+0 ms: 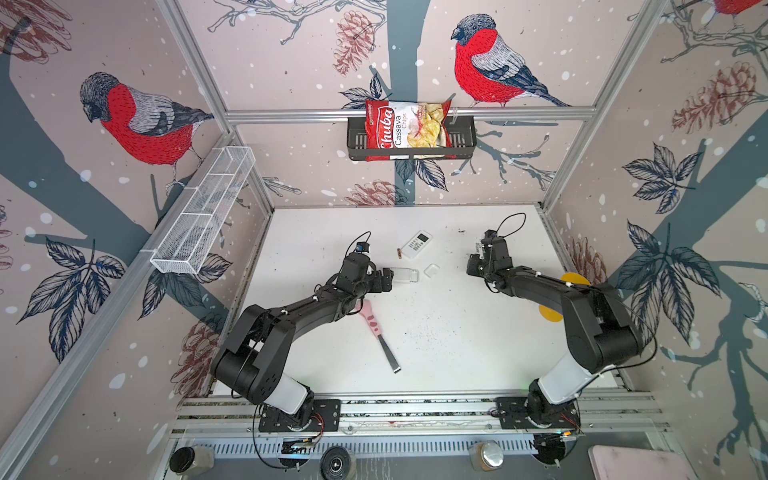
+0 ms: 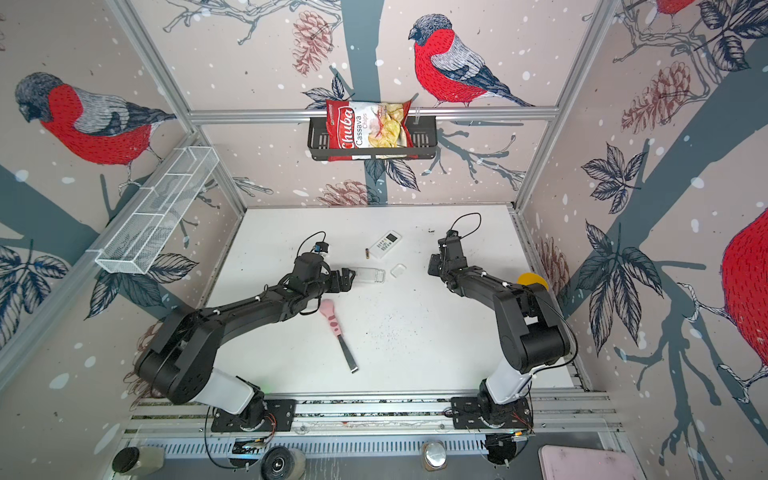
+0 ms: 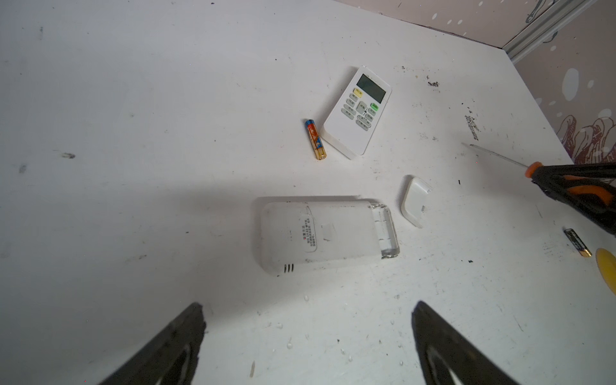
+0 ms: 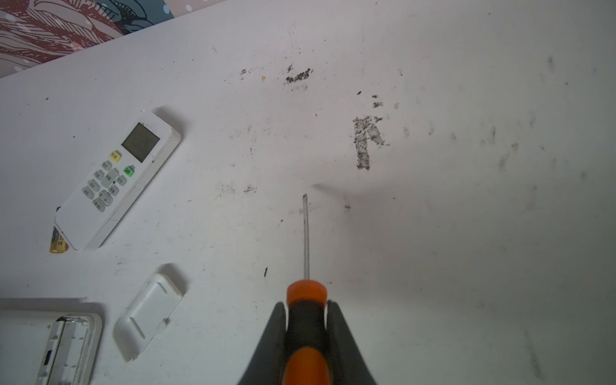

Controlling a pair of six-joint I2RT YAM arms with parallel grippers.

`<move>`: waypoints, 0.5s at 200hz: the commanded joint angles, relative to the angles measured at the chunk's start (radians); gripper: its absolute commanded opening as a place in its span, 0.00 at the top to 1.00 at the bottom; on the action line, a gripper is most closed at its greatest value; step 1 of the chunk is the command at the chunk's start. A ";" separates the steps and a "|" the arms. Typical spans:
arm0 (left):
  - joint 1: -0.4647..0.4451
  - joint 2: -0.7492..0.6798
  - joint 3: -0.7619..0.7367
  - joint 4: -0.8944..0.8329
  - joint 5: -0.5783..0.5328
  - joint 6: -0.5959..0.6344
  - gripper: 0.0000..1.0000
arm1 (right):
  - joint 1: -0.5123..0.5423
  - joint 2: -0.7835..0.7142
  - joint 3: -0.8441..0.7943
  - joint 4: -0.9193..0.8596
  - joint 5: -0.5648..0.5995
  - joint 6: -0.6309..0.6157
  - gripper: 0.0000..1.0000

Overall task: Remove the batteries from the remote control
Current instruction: 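Lift the screwdriver away with the right gripper while the left arm withdraws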

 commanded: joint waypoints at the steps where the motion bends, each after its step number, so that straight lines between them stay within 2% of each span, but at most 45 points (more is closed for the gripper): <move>1: 0.001 -0.020 -0.003 -0.005 -0.026 -0.005 0.04 | 0.014 0.027 0.000 0.078 -0.014 -0.009 0.80; 79: -0.005 -0.077 -0.064 0.041 -0.042 -0.033 0.04 | 0.057 0.160 0.047 0.005 0.054 -0.006 0.80; 100: -0.011 -0.093 -0.065 0.023 -0.059 -0.032 0.04 | 0.057 0.185 0.054 -0.008 0.044 -0.015 0.78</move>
